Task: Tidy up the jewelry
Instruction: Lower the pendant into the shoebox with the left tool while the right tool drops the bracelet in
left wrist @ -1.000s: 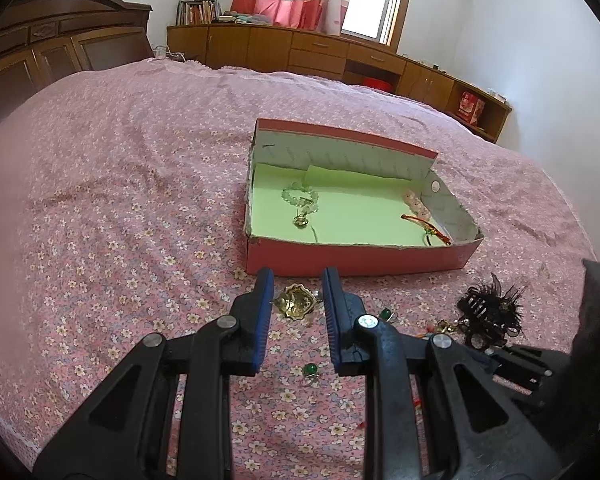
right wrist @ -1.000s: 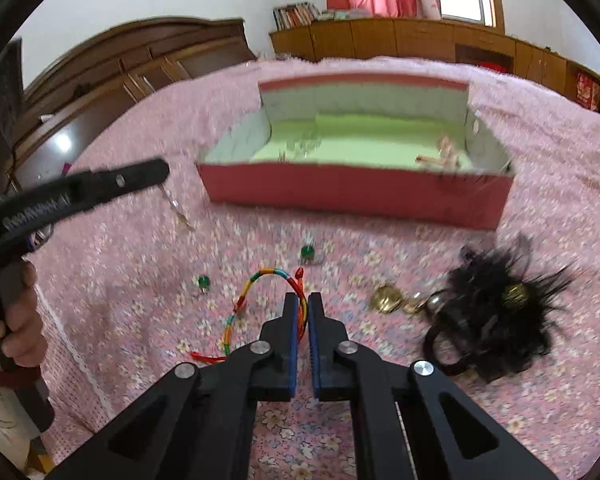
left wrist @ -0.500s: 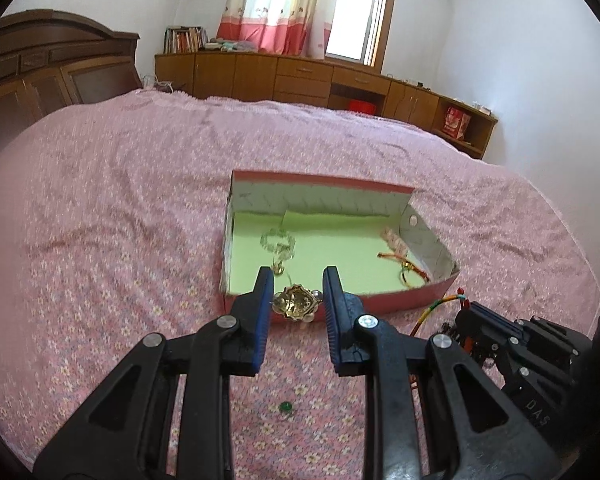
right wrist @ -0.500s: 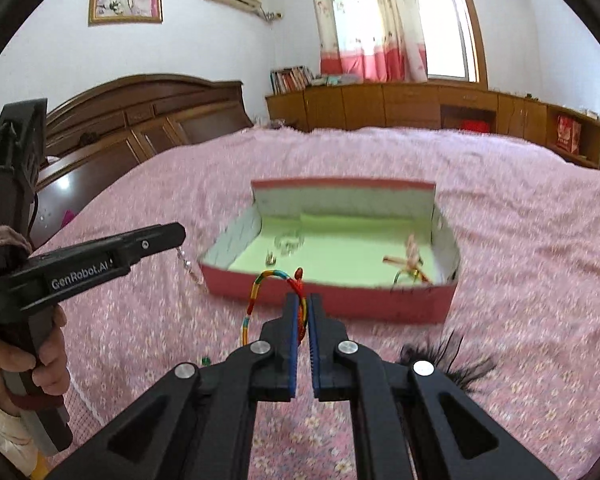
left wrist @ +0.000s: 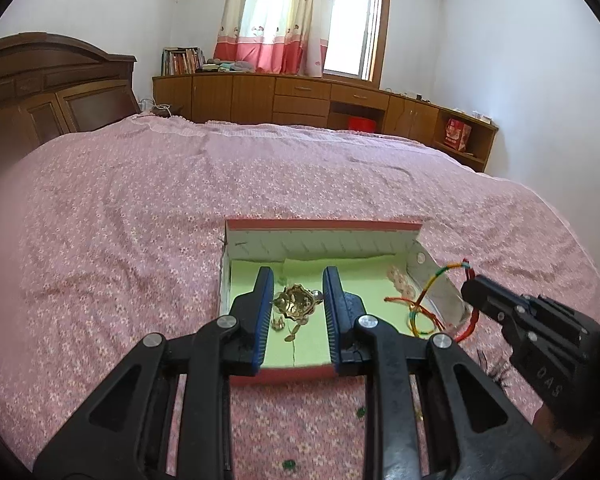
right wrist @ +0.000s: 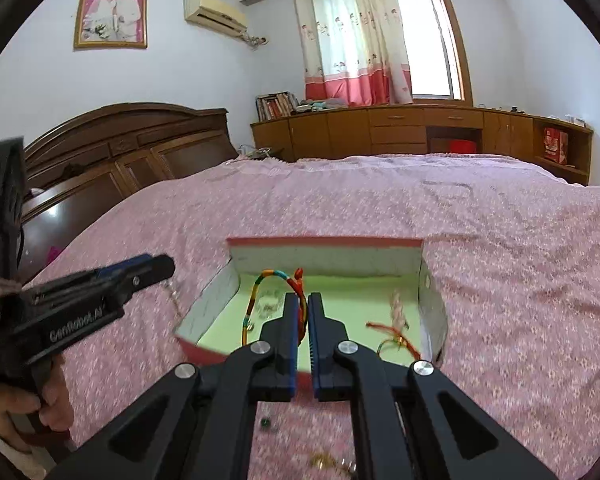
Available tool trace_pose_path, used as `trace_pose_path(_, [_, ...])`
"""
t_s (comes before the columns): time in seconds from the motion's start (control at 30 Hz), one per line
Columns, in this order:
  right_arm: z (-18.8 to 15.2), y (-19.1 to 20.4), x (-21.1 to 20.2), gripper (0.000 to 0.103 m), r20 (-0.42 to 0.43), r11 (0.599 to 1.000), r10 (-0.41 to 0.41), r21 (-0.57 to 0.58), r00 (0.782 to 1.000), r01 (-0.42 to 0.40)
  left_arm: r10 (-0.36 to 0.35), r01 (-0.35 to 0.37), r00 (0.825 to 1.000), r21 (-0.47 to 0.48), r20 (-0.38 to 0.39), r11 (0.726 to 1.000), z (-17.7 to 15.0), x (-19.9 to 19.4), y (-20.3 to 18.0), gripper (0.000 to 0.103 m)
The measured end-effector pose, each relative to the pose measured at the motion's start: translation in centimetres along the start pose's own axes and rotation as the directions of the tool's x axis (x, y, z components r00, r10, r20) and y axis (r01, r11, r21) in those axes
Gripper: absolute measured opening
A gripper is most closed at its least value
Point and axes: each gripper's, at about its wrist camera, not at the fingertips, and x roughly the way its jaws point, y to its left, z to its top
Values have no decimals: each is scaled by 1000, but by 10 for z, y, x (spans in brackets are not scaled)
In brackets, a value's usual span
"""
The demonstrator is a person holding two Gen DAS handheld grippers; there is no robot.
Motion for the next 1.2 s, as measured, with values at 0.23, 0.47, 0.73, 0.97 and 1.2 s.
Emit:
trace_pose_path(0.23, [15, -16, 39, 6, -23, 998, -43, 49, 999, 44, 20, -20, 999, -23, -28, 1000, 5, 34, 7, 17])
trace_pose_path(0.47, [16, -27, 84, 6, -107, 994, -64, 82, 992, 73, 29, -34, 995, -44, -95, 998, -2, 70, 13, 17])
trace_pose_path(0.73, [11, -37, 130, 6, -220, 988, -99, 92, 970, 122, 34, -41, 981, -32, -190, 999, -19, 100, 8, 17])
trace_pose_path(0.97, [3, -44, 158, 6, -318, 984, -120, 88, 940, 156, 33, -40, 969, -22, -245, 999, -26, 119, 5, 17])
trace_pose_path(1.2, [0, -50, 168, 12, -361, 981, -111, 108, 926, 160, 7, -14, 963, -25, -269, 1000, -28, 125, 3, 19])
